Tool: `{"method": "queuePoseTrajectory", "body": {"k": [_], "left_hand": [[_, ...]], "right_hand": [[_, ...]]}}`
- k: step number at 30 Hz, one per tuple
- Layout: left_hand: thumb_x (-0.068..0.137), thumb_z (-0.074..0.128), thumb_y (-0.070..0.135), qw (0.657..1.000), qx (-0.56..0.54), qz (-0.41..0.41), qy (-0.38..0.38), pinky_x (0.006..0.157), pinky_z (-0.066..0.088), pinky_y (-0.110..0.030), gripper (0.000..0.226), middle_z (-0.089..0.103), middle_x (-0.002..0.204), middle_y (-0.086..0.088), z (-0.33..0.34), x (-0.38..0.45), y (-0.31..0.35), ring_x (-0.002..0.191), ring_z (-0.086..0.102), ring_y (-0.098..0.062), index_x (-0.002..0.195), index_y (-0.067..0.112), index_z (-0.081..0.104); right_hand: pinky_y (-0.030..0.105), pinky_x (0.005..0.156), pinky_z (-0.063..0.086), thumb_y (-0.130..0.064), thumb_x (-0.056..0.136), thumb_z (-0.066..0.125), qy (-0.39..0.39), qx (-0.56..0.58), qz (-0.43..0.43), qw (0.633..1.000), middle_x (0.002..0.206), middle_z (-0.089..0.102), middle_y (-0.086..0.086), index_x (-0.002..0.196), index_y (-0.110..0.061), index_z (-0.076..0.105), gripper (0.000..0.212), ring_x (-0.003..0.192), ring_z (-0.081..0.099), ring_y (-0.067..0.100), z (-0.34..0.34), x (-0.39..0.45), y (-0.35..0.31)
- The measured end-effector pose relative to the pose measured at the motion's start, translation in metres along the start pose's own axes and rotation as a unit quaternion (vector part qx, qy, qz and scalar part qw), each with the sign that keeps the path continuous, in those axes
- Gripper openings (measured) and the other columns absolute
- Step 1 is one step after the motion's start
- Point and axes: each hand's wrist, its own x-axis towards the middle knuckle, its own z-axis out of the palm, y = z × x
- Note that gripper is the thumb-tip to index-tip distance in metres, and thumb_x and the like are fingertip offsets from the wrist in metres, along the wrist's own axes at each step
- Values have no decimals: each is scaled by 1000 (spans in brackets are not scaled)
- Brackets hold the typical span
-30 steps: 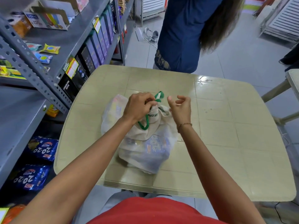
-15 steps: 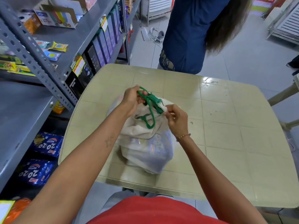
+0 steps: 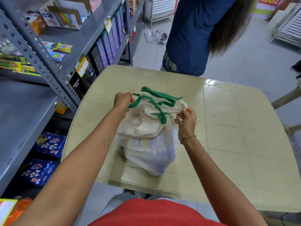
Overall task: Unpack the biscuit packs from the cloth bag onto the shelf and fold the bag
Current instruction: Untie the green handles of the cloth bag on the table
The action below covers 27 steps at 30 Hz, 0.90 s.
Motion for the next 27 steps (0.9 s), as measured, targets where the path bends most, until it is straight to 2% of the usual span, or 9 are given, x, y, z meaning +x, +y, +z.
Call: {"method": "queuePoseTrajectory", "body": {"k": [4,6,8,12,15,17,19,22,27], "left_hand": [[87,61,22,999,2,51,1,47,36,-16,8,58,66,0,-12,1,7,46,44,-9,84,15,64],[83,66,28,991,103,90,12,82,48,-27,19,63,103,-5,-18,8,5,92,59,-17,100,19,64],[82,68,32,960,244,133,18,104,35,-33,42,44,134,-9,-19,6,0,125,38,-28,121,24,56],[78,71,44,924,233,278,-121,76,44,-24,25,65,96,4,1,-23,-3,86,57,-11,89,22,65],[71,60,72,790,512,158,-297,65,42,-27,52,57,78,4,21,-37,-6,81,58,-17,83,21,62],[74,56,72,707,653,103,-252,82,45,-33,72,61,107,-4,28,-35,-17,106,58,-24,114,13,57],[84,53,62,742,634,135,-170,86,43,-37,71,54,129,-8,29,-31,-26,117,54,-29,130,8,43],[92,54,38,872,402,193,-201,75,40,-32,45,53,116,-9,31,-20,-38,110,55,-31,119,7,34],[95,52,36,973,82,175,-127,80,47,-35,33,59,106,-11,38,-19,-42,96,58,-22,111,8,42]], "right_hand": [[19,41,27,-7,89,32,44,118,96,987,58,35,-1,64,-15,39,27,45,33,10,1,8,-8],[19,41,25,-9,89,31,31,141,114,983,61,34,0,64,-17,35,27,40,35,9,5,7,-10],[20,40,29,-10,91,34,7,130,109,985,62,37,1,69,-16,36,23,41,39,9,11,6,-11],[23,43,47,-12,97,42,-43,77,51,995,60,49,2,86,-13,45,11,43,50,9,29,-1,-12],[24,56,55,-14,96,50,-98,17,-4,995,65,54,3,101,-7,47,9,49,58,7,39,-2,-19],[26,65,58,-12,93,54,-133,-22,-42,990,69,58,4,99,-7,51,8,56,62,7,42,-1,-24],[25,67,58,-9,92,56,-156,-52,-64,984,72,62,5,95,-9,55,3,60,65,8,40,1,-28],[25,70,56,-8,92,57,-178,-87,-61,978,79,65,6,99,-8,57,7,66,62,12,33,5,-28],[34,94,50,-3,91,56,-207,-138,-70,966,110,65,16,113,-2,62,22,100,60,18,23,8,-19]]}}
